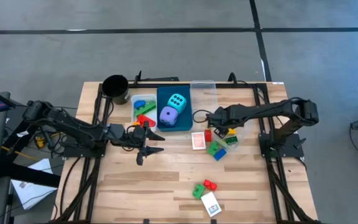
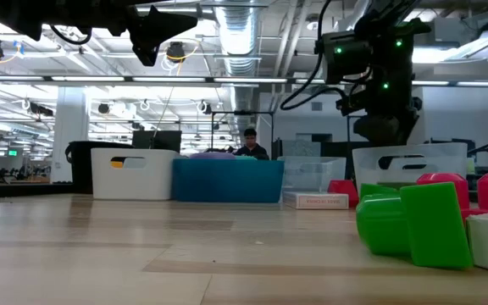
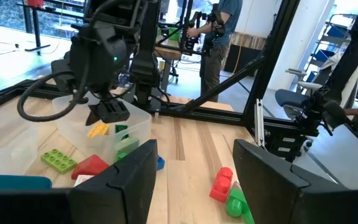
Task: Pick & Place Toys
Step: Adjust the right transparent bin
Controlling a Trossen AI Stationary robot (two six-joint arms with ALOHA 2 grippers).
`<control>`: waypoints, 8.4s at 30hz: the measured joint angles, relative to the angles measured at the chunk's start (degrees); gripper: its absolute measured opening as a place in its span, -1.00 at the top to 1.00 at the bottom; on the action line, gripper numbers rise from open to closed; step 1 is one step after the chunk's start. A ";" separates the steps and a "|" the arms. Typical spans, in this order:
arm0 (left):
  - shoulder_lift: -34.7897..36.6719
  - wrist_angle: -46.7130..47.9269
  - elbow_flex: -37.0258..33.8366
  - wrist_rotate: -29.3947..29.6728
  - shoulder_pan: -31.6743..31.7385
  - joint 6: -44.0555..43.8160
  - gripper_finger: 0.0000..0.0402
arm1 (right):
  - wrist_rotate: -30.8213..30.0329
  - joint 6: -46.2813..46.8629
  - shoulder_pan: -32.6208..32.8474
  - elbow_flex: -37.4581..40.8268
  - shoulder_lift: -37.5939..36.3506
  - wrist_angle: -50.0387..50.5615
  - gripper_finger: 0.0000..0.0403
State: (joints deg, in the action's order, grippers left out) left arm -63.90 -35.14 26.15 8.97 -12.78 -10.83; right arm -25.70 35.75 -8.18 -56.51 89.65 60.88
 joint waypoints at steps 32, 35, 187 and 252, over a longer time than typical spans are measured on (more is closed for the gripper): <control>0.00 0.00 0.02 -0.02 -0.02 0.02 -0.02 | 0.16 -24.19 -21.19 0.00 0.00 0.97 0.99; 0.00 0.00 0.02 -0.02 -0.02 0.04 -0.02 | 0.18 -27.19 -24.27 0.00 0.00 -0.98 0.99; 0.00 -3.82 0.00 0.58 7.04 -0.16 -0.02 | -30.77 92.58 29.98 -8.69 30.39 14.99 1.00; 0.00 -3.85 0.02 0.59 7.06 -0.16 -0.02 | -23.64 91.48 20.38 2.46 30.67 16.89 1.00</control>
State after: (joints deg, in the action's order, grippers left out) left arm -63.90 -38.98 26.17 9.56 -5.72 -10.98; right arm -49.34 127.22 12.20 -54.05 120.32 77.77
